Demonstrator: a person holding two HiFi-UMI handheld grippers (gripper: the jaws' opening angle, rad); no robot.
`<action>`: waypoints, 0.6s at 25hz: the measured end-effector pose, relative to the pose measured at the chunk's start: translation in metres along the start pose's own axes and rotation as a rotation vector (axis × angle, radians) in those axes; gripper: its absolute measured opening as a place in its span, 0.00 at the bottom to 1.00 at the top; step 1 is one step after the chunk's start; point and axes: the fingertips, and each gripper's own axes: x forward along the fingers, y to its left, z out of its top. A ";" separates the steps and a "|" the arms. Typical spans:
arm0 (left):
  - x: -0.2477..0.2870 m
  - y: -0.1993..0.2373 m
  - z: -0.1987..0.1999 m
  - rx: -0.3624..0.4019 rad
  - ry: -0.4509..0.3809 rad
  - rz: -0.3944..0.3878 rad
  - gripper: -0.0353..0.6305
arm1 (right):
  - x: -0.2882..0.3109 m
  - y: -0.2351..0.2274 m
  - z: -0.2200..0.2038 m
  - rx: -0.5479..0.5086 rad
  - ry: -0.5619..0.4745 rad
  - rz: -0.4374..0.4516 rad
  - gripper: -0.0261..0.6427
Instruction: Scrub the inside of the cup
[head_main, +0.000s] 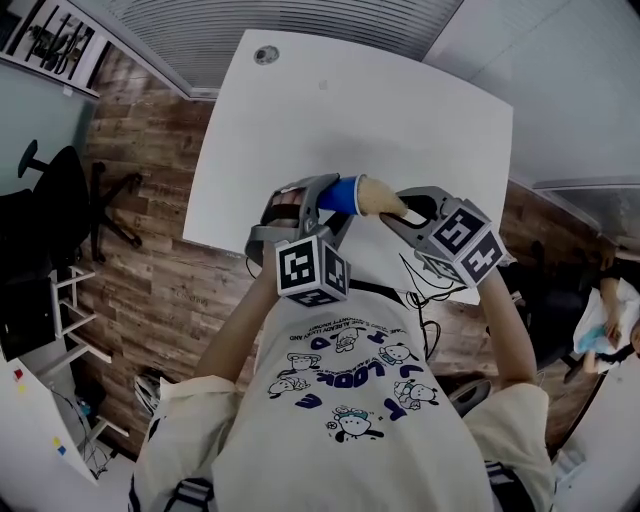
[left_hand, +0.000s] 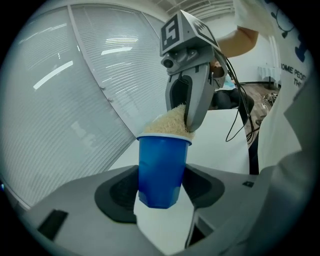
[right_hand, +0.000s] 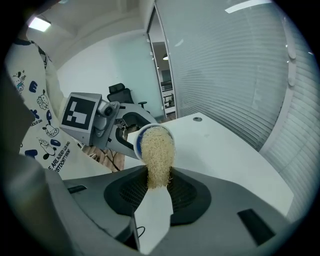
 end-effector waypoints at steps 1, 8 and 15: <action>0.000 0.000 0.001 0.024 0.007 0.002 0.50 | 0.000 0.000 0.000 0.003 0.007 0.005 0.22; -0.001 -0.002 0.013 0.203 0.030 0.051 0.50 | -0.005 0.003 -0.006 0.059 0.037 0.034 0.22; 0.003 0.002 0.015 0.364 0.055 0.096 0.50 | 0.002 0.003 -0.003 0.175 0.025 0.086 0.21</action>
